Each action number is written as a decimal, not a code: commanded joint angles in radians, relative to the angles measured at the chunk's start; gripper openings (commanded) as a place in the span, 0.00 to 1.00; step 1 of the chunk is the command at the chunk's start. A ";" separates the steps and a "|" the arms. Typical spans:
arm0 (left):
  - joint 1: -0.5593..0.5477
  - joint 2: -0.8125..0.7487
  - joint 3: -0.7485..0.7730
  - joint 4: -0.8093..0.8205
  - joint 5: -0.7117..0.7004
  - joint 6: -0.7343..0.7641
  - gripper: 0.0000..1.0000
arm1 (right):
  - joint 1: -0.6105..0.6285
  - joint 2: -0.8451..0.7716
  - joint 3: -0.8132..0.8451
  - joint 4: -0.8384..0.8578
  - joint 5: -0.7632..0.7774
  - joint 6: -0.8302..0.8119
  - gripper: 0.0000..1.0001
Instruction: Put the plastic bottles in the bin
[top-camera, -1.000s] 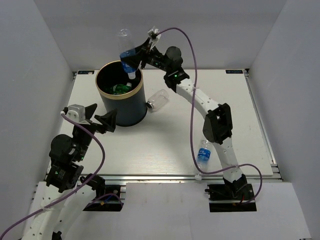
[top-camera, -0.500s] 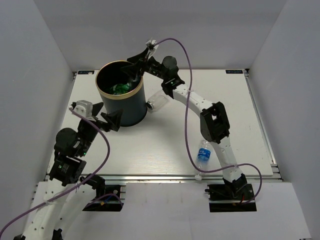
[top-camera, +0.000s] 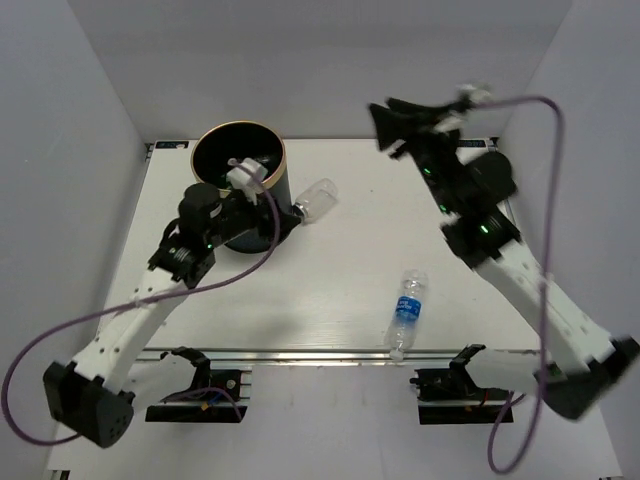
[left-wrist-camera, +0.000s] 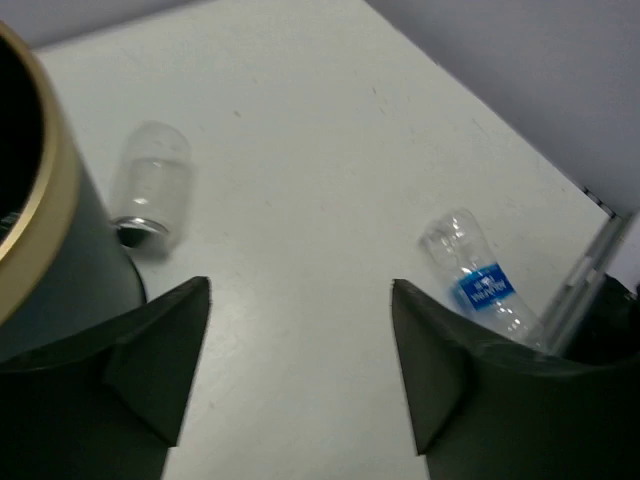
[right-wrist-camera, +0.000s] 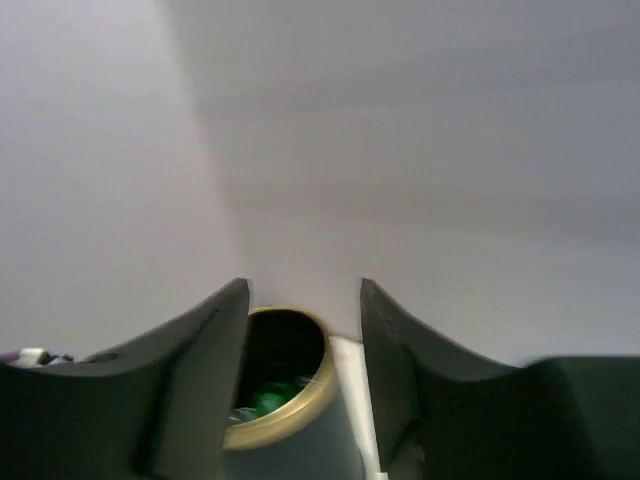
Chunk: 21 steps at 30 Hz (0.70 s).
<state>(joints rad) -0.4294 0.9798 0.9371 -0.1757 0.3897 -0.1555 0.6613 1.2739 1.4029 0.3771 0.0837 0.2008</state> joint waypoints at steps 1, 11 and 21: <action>-0.049 0.117 0.097 -0.073 0.072 -0.022 0.77 | -0.005 -0.148 -0.234 -0.256 0.392 0.014 0.44; -0.457 0.623 0.396 -0.242 -0.184 -0.065 0.84 | -0.009 -0.576 -0.576 -0.613 0.712 0.153 0.65; -0.709 0.891 0.538 -0.217 -0.500 -0.188 1.00 | 0.001 -1.042 -0.657 -0.728 0.949 0.359 0.80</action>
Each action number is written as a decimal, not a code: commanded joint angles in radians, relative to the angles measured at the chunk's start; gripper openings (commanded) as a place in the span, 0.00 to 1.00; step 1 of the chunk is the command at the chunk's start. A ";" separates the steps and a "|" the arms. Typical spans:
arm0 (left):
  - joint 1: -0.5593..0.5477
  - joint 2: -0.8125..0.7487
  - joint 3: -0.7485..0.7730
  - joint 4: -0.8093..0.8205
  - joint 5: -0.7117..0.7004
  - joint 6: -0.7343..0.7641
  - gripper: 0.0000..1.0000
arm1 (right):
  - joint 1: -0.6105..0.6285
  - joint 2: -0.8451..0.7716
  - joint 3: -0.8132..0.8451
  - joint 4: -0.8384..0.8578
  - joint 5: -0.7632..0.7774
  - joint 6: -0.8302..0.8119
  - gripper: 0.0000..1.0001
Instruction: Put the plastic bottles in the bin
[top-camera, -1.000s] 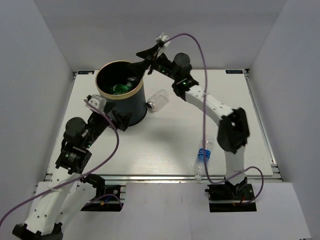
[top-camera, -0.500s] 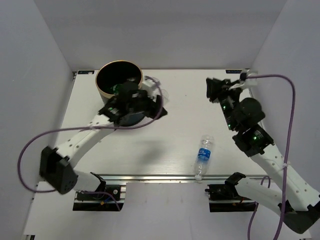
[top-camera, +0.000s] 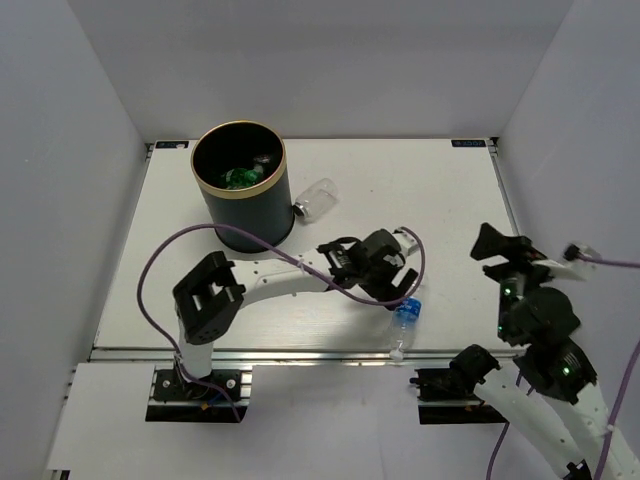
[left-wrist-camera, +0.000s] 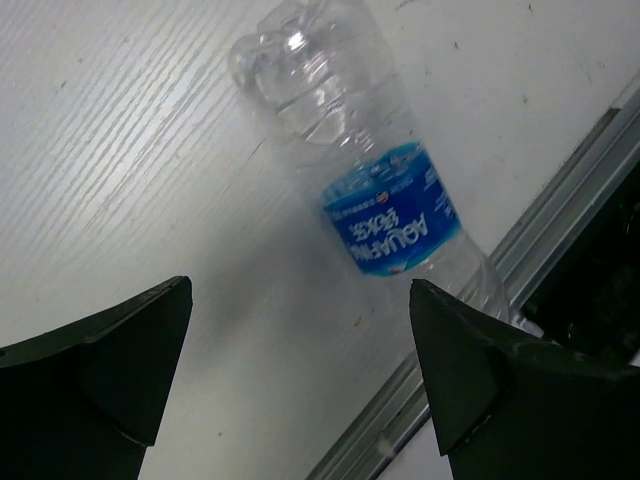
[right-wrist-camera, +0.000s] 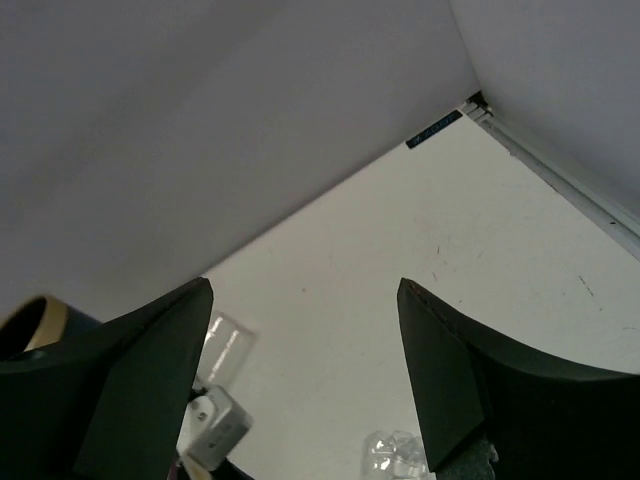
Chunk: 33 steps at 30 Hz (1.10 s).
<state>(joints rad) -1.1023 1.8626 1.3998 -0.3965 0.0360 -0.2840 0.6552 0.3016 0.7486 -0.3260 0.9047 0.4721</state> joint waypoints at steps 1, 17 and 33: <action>-0.059 0.027 0.114 0.004 -0.163 -0.073 1.00 | 0.007 -0.125 -0.012 -0.028 0.126 0.098 0.80; -0.126 0.349 0.436 -0.151 -0.375 -0.270 1.00 | 0.006 -0.252 -0.049 -0.016 0.092 0.122 0.77; -0.136 0.319 0.484 -0.188 -0.465 -0.259 0.16 | 0.008 -0.288 -0.054 0.002 0.054 0.096 0.69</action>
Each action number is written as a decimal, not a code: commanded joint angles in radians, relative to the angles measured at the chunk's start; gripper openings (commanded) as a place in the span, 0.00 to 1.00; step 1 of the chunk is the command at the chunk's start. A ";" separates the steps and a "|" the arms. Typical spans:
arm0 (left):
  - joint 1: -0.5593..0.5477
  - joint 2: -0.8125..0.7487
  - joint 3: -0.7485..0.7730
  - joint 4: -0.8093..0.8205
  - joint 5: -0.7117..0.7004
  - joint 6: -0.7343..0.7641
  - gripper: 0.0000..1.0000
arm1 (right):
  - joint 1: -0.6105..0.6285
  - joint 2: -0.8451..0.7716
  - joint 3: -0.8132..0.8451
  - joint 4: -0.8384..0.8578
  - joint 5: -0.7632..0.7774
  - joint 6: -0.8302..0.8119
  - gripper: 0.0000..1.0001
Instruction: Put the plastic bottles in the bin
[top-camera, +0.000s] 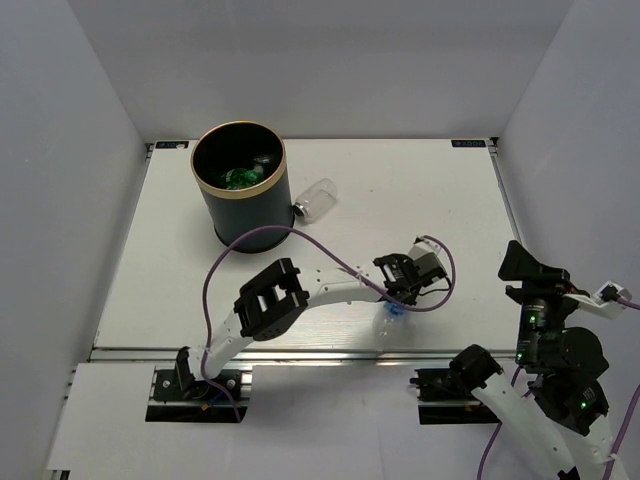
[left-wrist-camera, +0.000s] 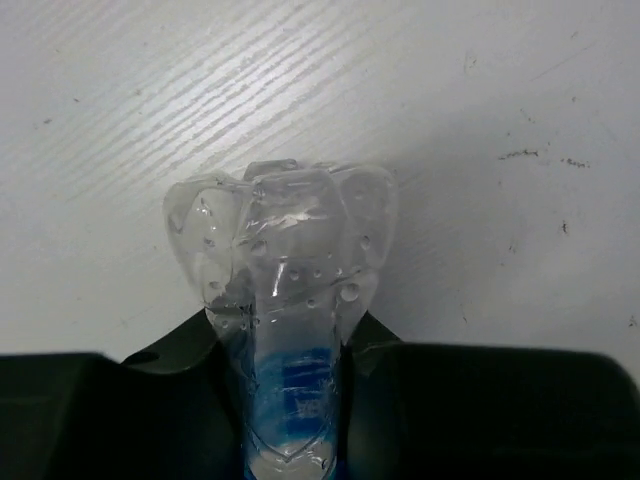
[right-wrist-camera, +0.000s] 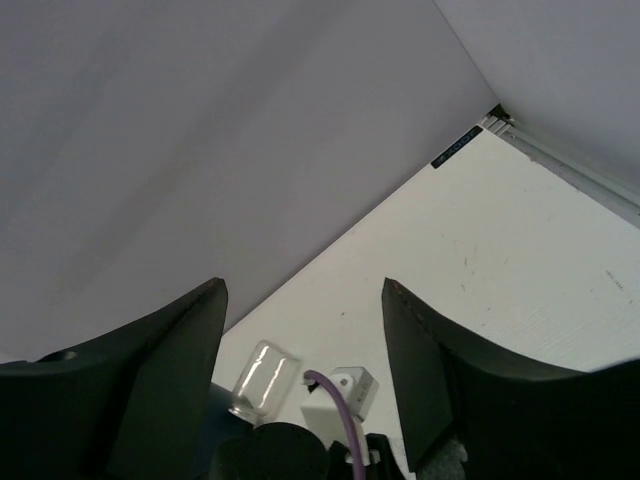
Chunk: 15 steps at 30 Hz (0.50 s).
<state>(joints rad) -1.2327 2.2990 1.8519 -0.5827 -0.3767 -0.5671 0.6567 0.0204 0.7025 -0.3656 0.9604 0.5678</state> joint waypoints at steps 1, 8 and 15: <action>-0.005 -0.142 0.021 -0.002 -0.066 0.039 0.10 | 0.006 -0.008 -0.011 0.050 -0.009 -0.002 0.64; 0.019 -0.456 -0.085 0.047 -0.226 0.156 0.02 | 0.006 0.012 -0.031 0.105 -0.118 -0.066 0.52; 0.087 -0.824 -0.304 0.313 -0.583 0.399 0.02 | 0.004 0.095 -0.037 0.128 -0.267 -0.109 0.49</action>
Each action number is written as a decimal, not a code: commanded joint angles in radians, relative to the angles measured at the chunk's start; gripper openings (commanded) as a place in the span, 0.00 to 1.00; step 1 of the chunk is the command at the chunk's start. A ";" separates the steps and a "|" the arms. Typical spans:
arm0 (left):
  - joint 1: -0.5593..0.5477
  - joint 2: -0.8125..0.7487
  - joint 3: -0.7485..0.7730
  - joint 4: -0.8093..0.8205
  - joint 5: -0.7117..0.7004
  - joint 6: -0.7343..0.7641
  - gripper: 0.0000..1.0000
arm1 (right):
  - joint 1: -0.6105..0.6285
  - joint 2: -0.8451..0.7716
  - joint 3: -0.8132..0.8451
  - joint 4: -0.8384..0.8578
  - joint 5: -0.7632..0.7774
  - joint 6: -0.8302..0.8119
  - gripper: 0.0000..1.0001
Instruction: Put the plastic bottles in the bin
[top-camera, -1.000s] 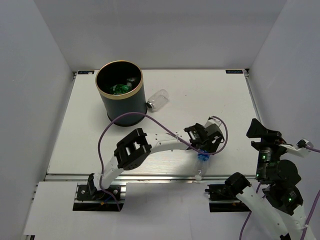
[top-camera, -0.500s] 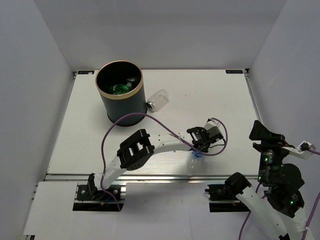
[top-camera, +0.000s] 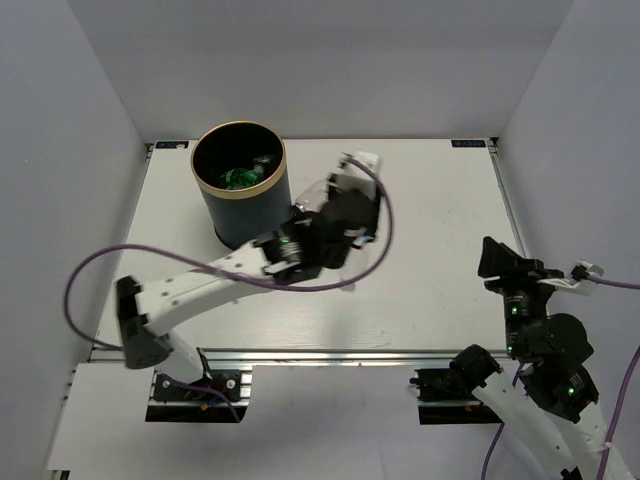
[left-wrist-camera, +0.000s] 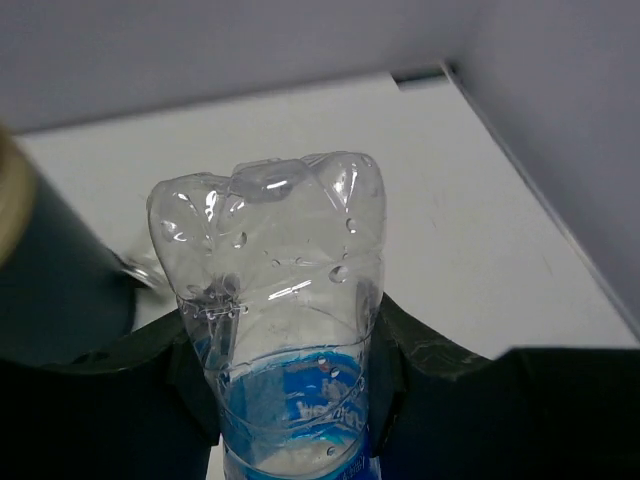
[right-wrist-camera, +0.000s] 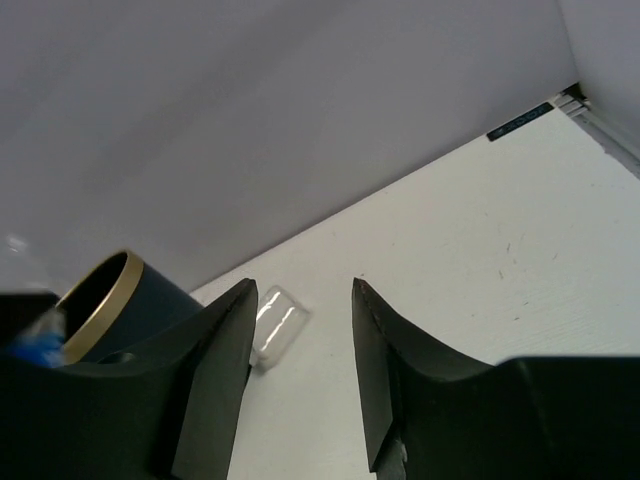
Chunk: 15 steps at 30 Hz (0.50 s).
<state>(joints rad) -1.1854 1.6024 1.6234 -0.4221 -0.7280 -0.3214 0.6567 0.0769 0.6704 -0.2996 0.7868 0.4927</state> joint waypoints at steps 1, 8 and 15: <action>0.049 -0.162 -0.103 0.217 -0.269 0.204 0.03 | 0.001 0.044 -0.012 0.065 -0.106 -0.034 0.49; 0.154 -0.309 -0.289 1.010 -0.435 0.824 0.05 | -0.002 0.067 -0.051 0.114 -0.276 -0.059 0.44; 0.340 -0.080 -0.142 1.303 -0.426 1.084 0.07 | -0.002 0.084 -0.057 0.139 -0.429 -0.092 0.42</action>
<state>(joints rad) -0.9016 1.4376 1.4086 0.7002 -1.1412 0.5995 0.6567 0.1539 0.6128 -0.2256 0.4515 0.4320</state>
